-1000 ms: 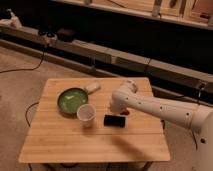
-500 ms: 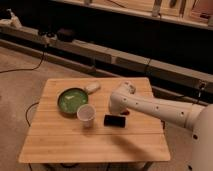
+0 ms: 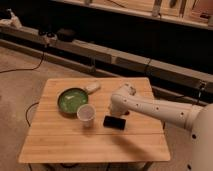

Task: Push the eraser across the table

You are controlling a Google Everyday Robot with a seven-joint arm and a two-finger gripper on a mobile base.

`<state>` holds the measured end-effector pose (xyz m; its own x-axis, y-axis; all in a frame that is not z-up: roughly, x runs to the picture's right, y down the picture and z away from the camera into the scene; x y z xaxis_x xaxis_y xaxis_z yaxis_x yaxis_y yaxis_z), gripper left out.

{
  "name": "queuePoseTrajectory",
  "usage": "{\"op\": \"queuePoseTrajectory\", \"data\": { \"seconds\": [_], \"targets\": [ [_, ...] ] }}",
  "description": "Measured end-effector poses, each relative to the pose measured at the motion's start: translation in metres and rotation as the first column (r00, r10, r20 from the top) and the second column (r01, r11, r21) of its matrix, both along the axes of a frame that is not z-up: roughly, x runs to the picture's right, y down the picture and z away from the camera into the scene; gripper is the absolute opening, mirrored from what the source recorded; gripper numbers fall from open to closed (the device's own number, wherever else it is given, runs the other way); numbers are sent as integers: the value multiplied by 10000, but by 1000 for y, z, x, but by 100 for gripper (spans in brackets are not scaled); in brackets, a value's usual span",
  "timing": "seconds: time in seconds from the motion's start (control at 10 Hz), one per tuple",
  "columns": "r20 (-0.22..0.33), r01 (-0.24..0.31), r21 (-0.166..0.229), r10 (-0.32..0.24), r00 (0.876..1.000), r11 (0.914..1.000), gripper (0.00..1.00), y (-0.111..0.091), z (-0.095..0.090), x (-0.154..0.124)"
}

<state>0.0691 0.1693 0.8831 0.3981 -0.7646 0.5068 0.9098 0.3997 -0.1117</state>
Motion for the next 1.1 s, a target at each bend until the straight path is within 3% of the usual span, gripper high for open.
{"op": "queuePoseTrajectory", "data": {
  "seconds": [0.4,1.1],
  "targets": [
    [493,219,-460,-196,9986,9987,0,26,-17,-14],
    [887,866,-762,-797,9929,9933,0,80,-53,-26]
  ]
}}
